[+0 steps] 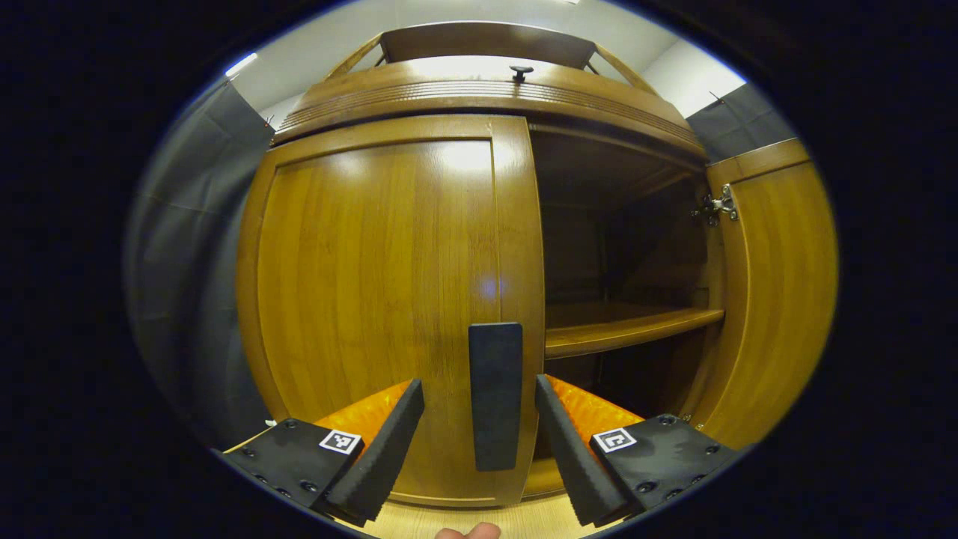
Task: Open the right door of the double-door shoe cabinet with the right hand, and open the left door with the left hand.
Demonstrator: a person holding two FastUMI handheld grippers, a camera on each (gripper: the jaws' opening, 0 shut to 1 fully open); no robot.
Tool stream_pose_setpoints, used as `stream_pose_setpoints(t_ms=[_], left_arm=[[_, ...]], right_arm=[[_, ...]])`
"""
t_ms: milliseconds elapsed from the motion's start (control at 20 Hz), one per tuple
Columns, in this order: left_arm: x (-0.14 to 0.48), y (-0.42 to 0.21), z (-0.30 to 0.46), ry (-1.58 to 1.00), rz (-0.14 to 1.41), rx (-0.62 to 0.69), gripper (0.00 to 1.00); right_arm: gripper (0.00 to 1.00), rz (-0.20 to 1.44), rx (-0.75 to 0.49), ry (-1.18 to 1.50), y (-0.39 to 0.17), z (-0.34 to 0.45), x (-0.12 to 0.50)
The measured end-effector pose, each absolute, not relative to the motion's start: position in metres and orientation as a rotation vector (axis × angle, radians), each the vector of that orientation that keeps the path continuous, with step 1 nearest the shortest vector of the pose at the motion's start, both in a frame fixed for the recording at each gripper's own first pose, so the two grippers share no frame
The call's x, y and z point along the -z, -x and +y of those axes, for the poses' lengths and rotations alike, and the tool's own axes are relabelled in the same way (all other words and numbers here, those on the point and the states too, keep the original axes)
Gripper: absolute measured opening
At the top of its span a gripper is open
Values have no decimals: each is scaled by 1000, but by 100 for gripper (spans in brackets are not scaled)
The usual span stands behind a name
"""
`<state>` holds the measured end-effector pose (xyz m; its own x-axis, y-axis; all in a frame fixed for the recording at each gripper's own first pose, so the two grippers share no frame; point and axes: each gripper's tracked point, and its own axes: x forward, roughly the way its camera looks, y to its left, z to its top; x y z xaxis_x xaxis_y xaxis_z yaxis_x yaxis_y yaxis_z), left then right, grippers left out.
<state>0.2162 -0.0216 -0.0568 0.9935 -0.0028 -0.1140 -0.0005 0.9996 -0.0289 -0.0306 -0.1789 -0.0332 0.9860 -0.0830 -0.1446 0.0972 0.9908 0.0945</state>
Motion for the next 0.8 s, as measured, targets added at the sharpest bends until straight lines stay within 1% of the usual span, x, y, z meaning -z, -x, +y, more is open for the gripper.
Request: stream_pose_setpoints(t_ms=[100, 250, 300, 400, 550, 650, 800], left_arm=[[64, -222, -23, 38, 134, 13, 94], [59, -221, -20, 25, 99, 15, 94], [59, -220, -21, 30, 99, 21, 89], [64, -219, -22, 51, 111, 19, 74], [62, -220, -35, 77, 109, 59, 53], [64, -221, -33, 50, 128, 35, 39], [65, -217, -32, 49, 139, 6, 36]], right_arm=[[89, 149, 95, -99, 29, -179, 36], [90, 159, 90, -88, 27, -176, 38], [90, 164, 87, -85, 27, -175, 39], [89, 172, 81, -79, 26, -175, 40], [90, 183, 78, -73, 24, -173, 44], [90, 182, 72, -78, 26, -171, 45], [89, 172, 62, -77, 31, -167, 41]])
